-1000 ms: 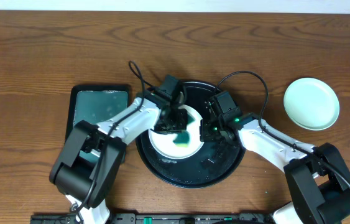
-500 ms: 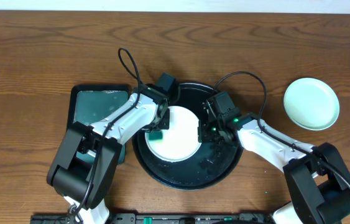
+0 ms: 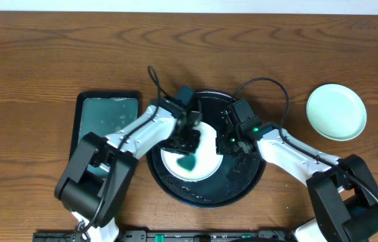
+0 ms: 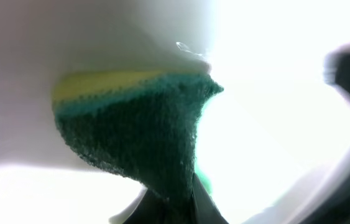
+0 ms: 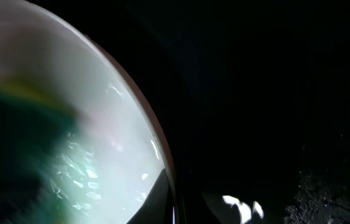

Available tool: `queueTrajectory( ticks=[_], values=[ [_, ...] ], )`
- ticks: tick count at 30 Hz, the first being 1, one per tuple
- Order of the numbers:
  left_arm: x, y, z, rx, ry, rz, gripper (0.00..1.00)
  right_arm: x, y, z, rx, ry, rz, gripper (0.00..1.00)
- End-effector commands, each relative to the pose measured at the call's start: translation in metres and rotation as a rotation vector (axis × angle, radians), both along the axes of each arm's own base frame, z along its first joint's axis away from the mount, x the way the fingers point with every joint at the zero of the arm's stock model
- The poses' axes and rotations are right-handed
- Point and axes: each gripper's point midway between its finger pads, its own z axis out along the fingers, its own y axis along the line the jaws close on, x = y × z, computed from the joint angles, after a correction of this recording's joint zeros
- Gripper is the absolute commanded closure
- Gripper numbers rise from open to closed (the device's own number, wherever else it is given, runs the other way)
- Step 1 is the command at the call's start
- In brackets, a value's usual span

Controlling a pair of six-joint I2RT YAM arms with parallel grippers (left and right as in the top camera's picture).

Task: Clean dirty plates on tray and stack at the side
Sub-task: 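Scrub the held white plate with the sponge in the left gripper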

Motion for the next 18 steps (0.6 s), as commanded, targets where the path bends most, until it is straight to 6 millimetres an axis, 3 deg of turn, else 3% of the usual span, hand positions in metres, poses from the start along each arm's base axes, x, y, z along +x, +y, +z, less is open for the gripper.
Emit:
queueTrajectory(
  ticks=[1, 10, 15, 18],
  values=[
    [-0.039, -0.045, 0.002, -0.210, 0.151, -0.089, 0.93, -0.010, -0.001, -0.009, -0.018, 0.031, 0.019, 0.98],
    [-0.023, -0.055, 0.009, -0.286, 0.111, -0.063, 0.93, -0.011, -0.001, -0.009, -0.018, 0.032, 0.019, 0.98],
    [0.003, -0.048, 0.028, -0.314, 0.043, -0.016, 0.93, -0.011, -0.001, -0.010, -0.020, 0.035, 0.019, 0.98],
    [0.028, -0.032, 0.046, -0.260, -0.053, 0.062, 0.93, -0.011, -0.001, -0.010, -0.020, 0.036, 0.019, 0.98]
  ],
)
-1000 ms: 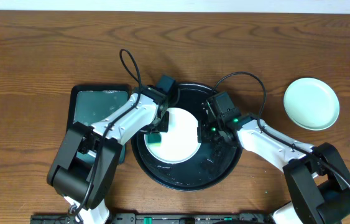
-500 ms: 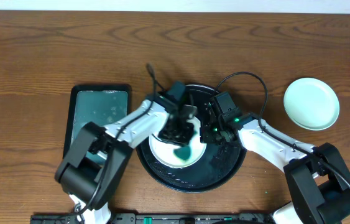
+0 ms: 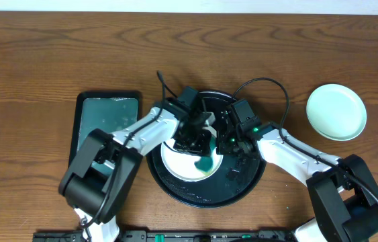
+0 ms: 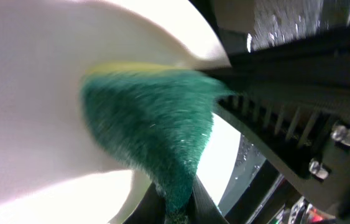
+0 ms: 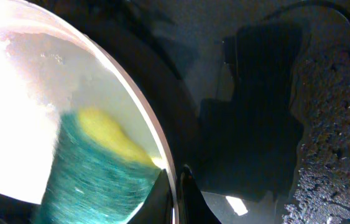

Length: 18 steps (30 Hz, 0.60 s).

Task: Clean dirty plates on tray and stack at the side
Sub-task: 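Scrub the held white plate with the sponge in the left gripper, then return the sponge to the soapy tray with the left gripper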

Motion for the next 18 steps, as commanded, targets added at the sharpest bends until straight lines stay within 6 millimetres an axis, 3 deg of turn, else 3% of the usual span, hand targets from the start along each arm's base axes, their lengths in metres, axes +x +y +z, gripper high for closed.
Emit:
queueTrajectory(
  ticks=[1, 4, 8, 10, 14, 18],
  values=[
    [0.035, 0.012, 0.039, 0.010, -0.135, 0.098, 0.93, -0.011, -0.001, -0.010, -0.018, 0.035, 0.019, 0.98],
    [0.051, 0.043, 0.059, 0.101, -0.229, 0.180, 0.93, -0.011, -0.001, -0.010, -0.018, 0.035, 0.019, 0.98],
    [0.063, 0.105, 0.083, 0.281, -0.321, 0.327, 0.93, -0.011, -0.001, -0.010, -0.018, 0.035, 0.019, 0.98],
    [0.065, 0.145, 0.093, 0.389, -0.342, 0.433, 0.93, -0.011, -0.001, -0.010, -0.018, 0.035, 0.019, 0.98],
    [0.062, 0.206, 0.100, 0.518, -0.318, 0.589, 0.93, -0.011, -0.001, -0.009, -0.017, 0.034, 0.019, 0.98],
    [0.060, 0.255, 0.092, 0.573, -0.230, 0.717, 0.93, -0.011, -0.001, -0.009, -0.017, 0.034, 0.019, 0.99]
  ],
)
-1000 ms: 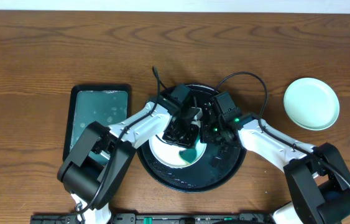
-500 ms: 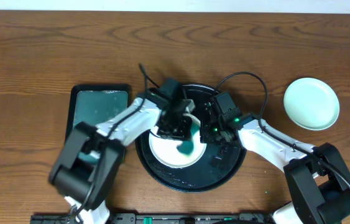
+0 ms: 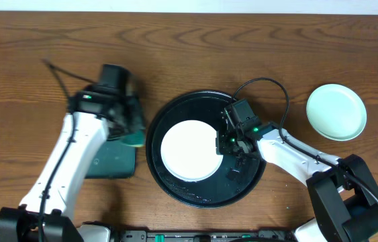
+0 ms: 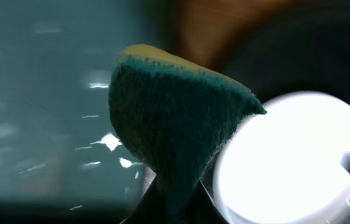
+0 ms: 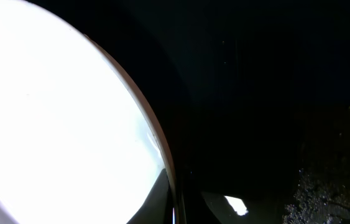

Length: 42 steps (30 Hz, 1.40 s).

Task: Clean dirty plates on tray and stack at the side
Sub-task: 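Return the sponge to the soapy tray with the left gripper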

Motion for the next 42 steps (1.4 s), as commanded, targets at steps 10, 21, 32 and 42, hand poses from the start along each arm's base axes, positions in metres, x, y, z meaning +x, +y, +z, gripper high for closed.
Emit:
queueTrajectory(
  ticks=[10, 21, 32, 42],
  values=[
    [0.020, 0.082, -0.052, 0.088, 0.116, 0.157, 0.93, -0.011, -0.001, -0.009, -0.016, 0.034, 0.020, 0.99],
    [0.018, 0.081, -0.101, 0.088, 0.242, 0.151, 0.69, -0.012, -0.001, -0.010, -0.018, 0.037, 0.020, 0.98],
    [0.017, 0.060, -0.046, 0.019, 0.118, 0.118, 0.37, -0.012, -0.001, -0.010, -0.018, 0.036, 0.020, 0.98],
    [-0.001, 0.015, 0.077, -0.005, -0.278, -0.026, 0.21, -0.012, 0.012, 0.013, 0.089, 0.082, 0.032, 0.98]
  ],
)
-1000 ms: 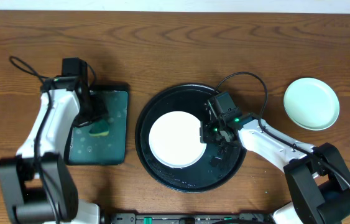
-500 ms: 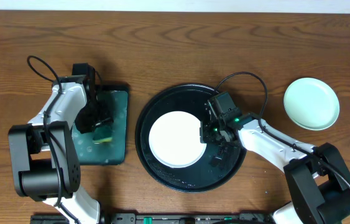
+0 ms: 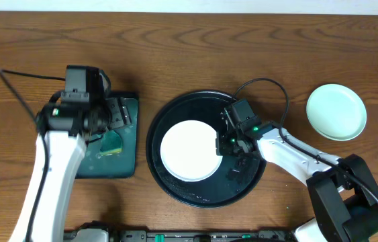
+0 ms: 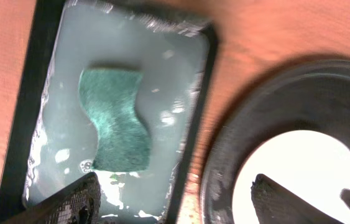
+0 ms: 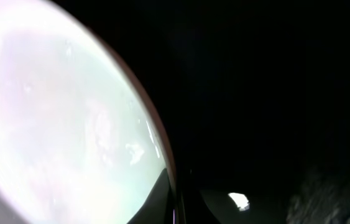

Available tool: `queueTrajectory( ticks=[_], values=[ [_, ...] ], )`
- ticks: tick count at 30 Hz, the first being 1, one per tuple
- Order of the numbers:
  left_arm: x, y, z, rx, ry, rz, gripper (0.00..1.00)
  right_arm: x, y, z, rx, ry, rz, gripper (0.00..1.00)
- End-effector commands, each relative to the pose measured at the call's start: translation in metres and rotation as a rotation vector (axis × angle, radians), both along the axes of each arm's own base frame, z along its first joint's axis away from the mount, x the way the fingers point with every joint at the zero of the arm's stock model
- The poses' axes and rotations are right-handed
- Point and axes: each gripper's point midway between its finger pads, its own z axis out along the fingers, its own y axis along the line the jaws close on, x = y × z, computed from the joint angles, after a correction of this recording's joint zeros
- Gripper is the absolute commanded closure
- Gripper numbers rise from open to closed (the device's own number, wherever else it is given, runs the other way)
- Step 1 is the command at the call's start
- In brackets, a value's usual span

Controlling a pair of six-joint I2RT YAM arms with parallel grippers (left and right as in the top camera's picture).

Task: Clean dirty plates on tray and stack at the side
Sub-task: 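Return the sponge to the soapy tray with the left gripper, then tilt the white plate up off the black tray with the right gripper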

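Observation:
A white plate lies in the round black tray. My right gripper is shut on the plate's right rim, and the right wrist view shows its fingers clamped on the rim of the plate. The green sponge lies flat in the water of the rectangular black basin. My left gripper hangs open above the basin's right edge, holding nothing. In the overhead view the sponge sits just below the left gripper.
A pale green plate rests on the bare wood at the far right. The rectangular basin stands directly left of the round tray. Cables run from both arms over the table.
The left gripper was shut on the sponge over the basin's right edge. Now it is open and higher, and the sponge lies in the water. The right gripper has not moved.
The left gripper pressed the sponge on the middle of the plate while the right gripper held the rim. Then the sponge was at the plate's right side. Then it was over the basin, still gripped. Now it lies released in the basin.

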Motion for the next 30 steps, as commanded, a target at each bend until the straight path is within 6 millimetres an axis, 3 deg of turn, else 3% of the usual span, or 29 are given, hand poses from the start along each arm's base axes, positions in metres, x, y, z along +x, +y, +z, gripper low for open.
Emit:
queueTrajectory(
  ticks=[1, 6, 15, 19, 25, 30],
  values=[
    [-0.009, -0.016, 0.030, -0.009, -0.094, -0.062, 0.21, -0.006, 0.014, 0.020, 0.114, 0.065, 0.026, 0.98],
    [-0.014, -0.025, 0.039, -0.014, -0.123, -0.096, 0.21, -0.009, 0.019, 0.062, 0.241, 0.175, -0.004, 0.98],
    [-0.014, -0.027, 0.035, -0.017, -0.109, -0.099, 0.20, -0.023, 0.027, 0.109, 0.496, 0.267, 0.113, 0.98],
    [-0.014, -0.026, 0.035, -0.016, -0.109, -0.099, 0.20, 0.000, 0.024, 0.110, 0.496, 0.092, 0.206, 0.98],
    [-0.014, -0.026, 0.035, -0.015, -0.106, -0.100, 0.20, 0.053, 0.004, 0.097, 0.301, -0.153, 0.167, 0.98],
    [-0.014, -0.026, 0.034, -0.015, -0.105, -0.100, 0.20, 0.064, -0.022, 0.089, 0.111, -0.210, 0.145, 0.99]
  ],
)
